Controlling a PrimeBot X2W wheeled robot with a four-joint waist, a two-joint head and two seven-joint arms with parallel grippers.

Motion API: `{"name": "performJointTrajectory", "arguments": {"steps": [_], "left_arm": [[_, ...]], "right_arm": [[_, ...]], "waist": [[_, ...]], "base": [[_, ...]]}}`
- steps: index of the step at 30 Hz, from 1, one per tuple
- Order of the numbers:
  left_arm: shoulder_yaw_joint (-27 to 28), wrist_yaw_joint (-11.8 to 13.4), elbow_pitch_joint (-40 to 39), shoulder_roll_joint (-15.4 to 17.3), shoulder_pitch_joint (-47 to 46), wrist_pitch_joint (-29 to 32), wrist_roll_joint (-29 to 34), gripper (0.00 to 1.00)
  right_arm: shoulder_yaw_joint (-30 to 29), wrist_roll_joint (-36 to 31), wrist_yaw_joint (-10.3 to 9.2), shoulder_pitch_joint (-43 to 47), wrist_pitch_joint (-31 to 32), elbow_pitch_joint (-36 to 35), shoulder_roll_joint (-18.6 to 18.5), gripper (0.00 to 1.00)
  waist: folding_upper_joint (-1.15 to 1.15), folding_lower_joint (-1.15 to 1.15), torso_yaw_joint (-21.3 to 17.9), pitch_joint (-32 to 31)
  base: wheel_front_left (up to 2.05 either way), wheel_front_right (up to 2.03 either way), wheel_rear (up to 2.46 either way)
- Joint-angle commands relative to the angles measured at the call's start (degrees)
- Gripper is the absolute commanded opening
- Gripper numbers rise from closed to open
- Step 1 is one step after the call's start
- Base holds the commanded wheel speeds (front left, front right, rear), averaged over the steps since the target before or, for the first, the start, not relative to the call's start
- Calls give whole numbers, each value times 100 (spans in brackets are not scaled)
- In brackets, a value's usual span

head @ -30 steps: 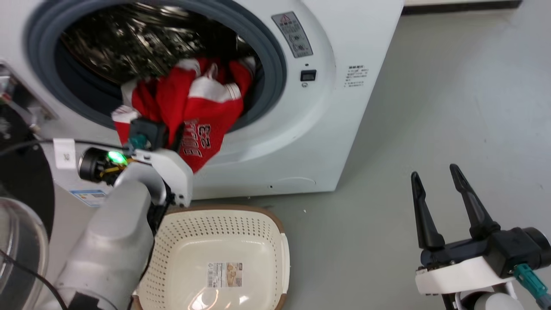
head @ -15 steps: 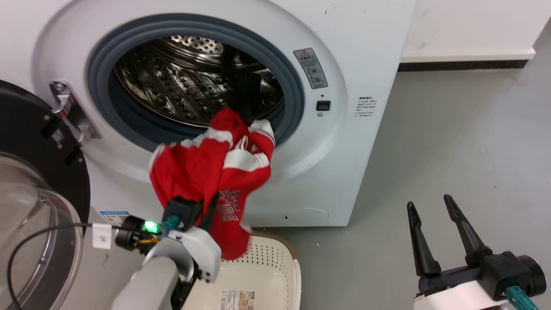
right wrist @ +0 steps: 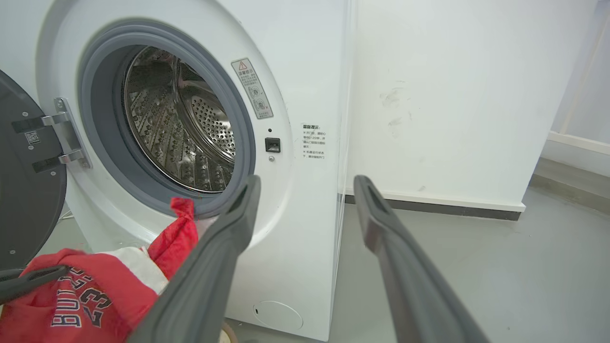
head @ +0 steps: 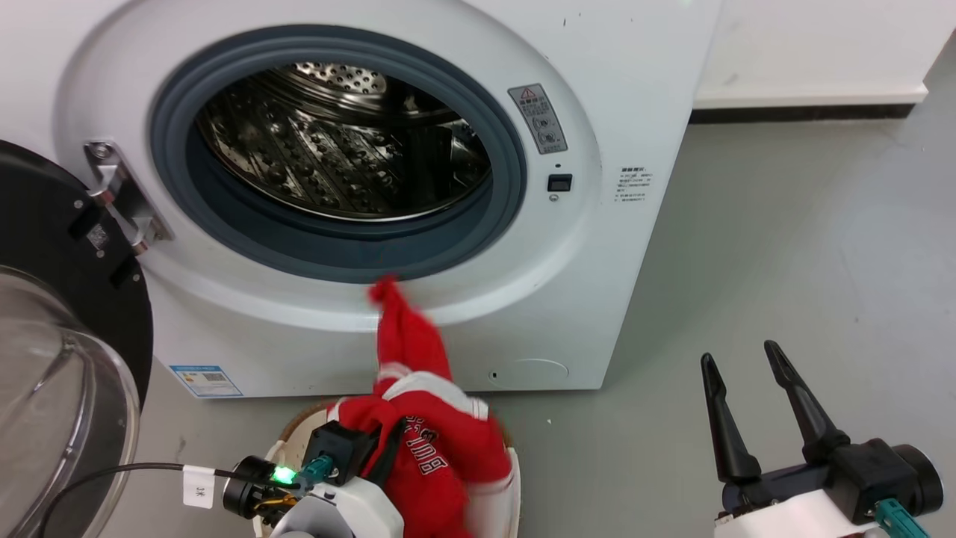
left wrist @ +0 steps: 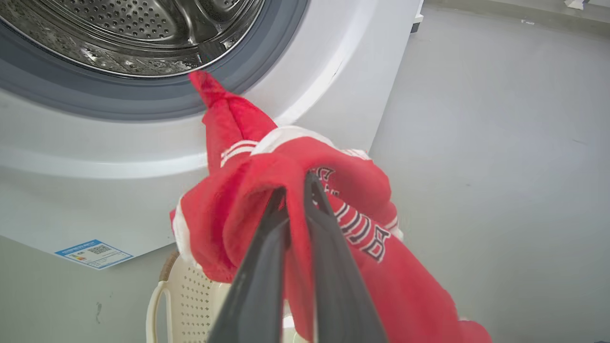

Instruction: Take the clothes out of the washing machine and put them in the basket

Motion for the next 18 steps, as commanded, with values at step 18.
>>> {"name": "performJointTrajectory", "arguments": {"steps": [18], "left_arm": [[155, -203, 1852, -372, -958, -338, -209, 0]], "right_arm": [[-57, -39, -4, -982, -14, -248, 9, 100]], "waist": [[0, 1, -566, 1767]], "base": [[0, 0, 0]]}}
